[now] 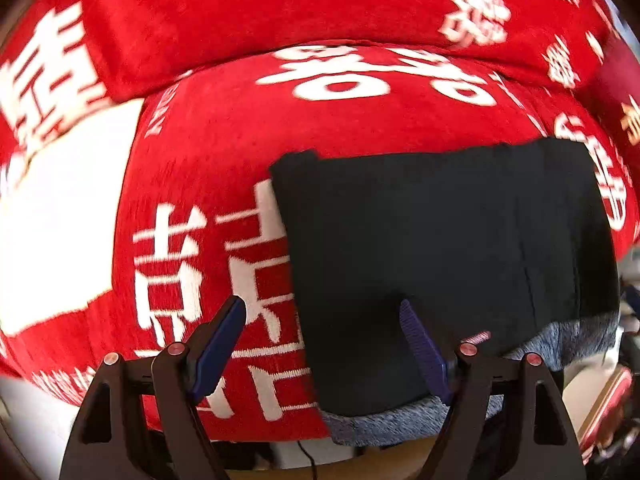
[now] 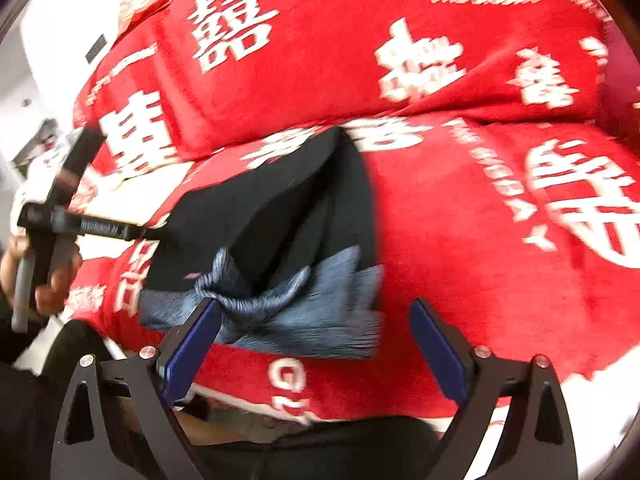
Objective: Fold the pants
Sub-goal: 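Lower the folded pants onto the cushion with both grippers and release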
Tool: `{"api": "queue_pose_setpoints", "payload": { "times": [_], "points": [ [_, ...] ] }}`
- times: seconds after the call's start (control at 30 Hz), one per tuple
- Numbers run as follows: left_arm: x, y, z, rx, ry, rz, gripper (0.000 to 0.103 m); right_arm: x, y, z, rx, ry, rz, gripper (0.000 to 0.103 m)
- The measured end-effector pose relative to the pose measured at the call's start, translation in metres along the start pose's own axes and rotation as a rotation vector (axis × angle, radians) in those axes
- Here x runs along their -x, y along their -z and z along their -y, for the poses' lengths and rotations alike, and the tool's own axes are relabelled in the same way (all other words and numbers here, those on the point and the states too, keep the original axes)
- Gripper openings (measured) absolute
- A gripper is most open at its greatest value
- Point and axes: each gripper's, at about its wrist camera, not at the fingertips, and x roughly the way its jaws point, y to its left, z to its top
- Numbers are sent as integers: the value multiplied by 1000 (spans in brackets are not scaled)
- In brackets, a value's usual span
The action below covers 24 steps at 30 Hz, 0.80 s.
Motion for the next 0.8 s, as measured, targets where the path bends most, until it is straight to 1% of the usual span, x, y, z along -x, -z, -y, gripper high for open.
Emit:
{"api": "queue_pose_setpoints", "payload": {
  "times": [0.03, 0.07, 0.1, 0.13, 0.17, 0.2, 0.23, 0.27, 0.3, 0.33, 0.37, 0.4, 0.43, 0.47, 0.5, 0.53, 0.57, 0.6, 0.63, 0.67, 0.7, 0.73, 0.8],
  "points": [
    [-3, 1, -1, 11, -1, 4, 80, 10, -5, -3, 3, -19, 35, 96],
    [-6, 2, -1, 19, -3, 8, 80, 18, -11, -11, 11, -73, 73, 96],
    [-8, 3, 1, 24, -3, 15, 80, 21, -16, -19, 16, -125, 89, 96],
    [-10, 4, 4, 24, -5, 23, 80, 21, -19, -29, 17, -199, 95, 97],
    [-11, 6, 6, 20, -10, 29, 80, 16, -22, -40, 22, -294, 85, 97],
    [-12, 8, 8, 9, -20, 35, 80, 5, -23, -53, 44, -384, 53, 97],
    [-11, 9, 10, -5, -31, 48, 80, -7, -21, -63, 77, -401, 22, 97],
    [-10, 10, 11, -16, -34, 60, 82, -27, -16, -71, 124, -332, -28, 97],
    [-11, 11, 10, -24, -39, 69, 85, -44, -12, -69, 137, -246, -73, 97],
    [-12, 12, 9, -27, -59, 75, 96, -64, -6, -61, 122, -157, -130, 97],
    [-16, 12, 6, -25, -73, 77, 103, -84, 0, -47, 81, -88, -191, 97],
    [-20, 13, 3, -20, -65, 71, 103, -99, 7, -31, 40, 7, -242, 98],
    [-23, 15, -1, -10, -43, 61, 103, -107, 12, -19, 1, 52, -278, 98],
    [-23, 16, -4, 2, -26, 61, 103, -105, 12, -11, -56, 9, -291, 98],
    [-22, 15, -6, 13, -12, 59, 103, -98, 9, -9, -77, -8, -279, 98],
    [-18, 13, -7, 14, 0, 57, 103, -87, 3, -11, -69, -6, -249, 98],
    [-15, 11, -7, 13, 5, 62, 103, -73, -5, -15, -42, -2, -199, 98],
    [-8, 6, -9, 18, 11, 87, 103, -57, -18, -22, -9, -7, -133, 98],
    [-4, 3, -10, 25, 11, 107, 103, -44, -30, -30, 17, -24, -76, 99],
    [1, -3, -12, 35, 9, 124, 103, -38, -40, -37, 39, -43, -42, 99],
    [3, -10, -14, 51, 7, 133, 103, -35, -53, -47, 73, -66, -12, 99],
    [4, -20, -17, 73, 5, 137, 103, -37, -63, -56, 107, -81, -1, 99],
    [1, -35, -20, 107, -3, 140, 103, -56, -81, -75, 184, -84, -10, 99]
  ]
}}
